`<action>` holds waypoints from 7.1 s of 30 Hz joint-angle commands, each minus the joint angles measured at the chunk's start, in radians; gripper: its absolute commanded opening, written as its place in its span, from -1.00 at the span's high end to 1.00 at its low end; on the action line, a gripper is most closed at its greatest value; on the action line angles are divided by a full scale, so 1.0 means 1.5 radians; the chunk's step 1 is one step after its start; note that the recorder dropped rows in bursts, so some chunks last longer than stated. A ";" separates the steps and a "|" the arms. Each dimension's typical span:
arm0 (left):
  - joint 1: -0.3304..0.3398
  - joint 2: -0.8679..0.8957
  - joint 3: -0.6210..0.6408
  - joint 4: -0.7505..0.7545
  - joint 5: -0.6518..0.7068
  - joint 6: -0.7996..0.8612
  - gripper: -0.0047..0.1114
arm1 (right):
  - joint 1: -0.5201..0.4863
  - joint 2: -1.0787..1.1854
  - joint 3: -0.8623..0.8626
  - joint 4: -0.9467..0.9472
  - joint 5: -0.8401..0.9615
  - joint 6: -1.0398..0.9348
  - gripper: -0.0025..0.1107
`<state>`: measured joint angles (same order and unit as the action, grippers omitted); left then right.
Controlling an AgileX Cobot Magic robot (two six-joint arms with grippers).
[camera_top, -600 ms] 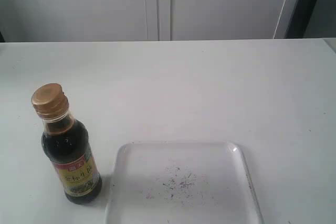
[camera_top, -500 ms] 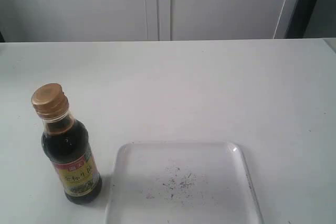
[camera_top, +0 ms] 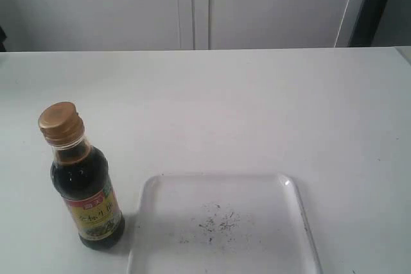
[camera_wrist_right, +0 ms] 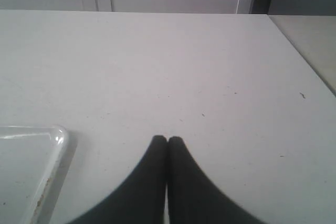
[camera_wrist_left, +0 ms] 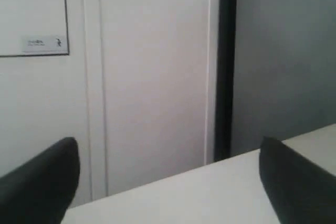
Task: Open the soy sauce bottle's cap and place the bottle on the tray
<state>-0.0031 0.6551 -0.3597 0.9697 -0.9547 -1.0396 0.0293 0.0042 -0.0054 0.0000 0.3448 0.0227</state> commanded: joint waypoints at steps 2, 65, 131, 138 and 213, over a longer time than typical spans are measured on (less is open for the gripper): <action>0.001 0.067 -0.011 0.064 -0.123 -0.043 -0.79 | 0.001 -0.003 0.004 0.000 -0.002 0.000 0.96; -0.166 0.356 0.080 -0.056 -0.112 0.208 -0.79 | 0.001 -0.003 0.004 -0.007 -0.280 0.073 0.96; -0.166 0.548 0.080 -0.033 -0.111 0.357 0.92 | 0.334 0.852 -0.532 -0.281 -0.467 0.106 0.96; -0.166 0.548 0.080 -0.037 -0.113 0.367 0.92 | 0.451 0.975 -0.531 0.327 -0.536 -0.475 0.96; -0.166 0.548 0.080 -0.038 -0.100 0.376 0.92 | 0.794 1.124 -0.624 0.506 -0.734 -0.955 0.96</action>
<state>-0.2446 1.4767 -0.2428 0.8895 -1.1348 -0.4821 1.2020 1.6927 -0.9161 0.7864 -0.7653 -1.4058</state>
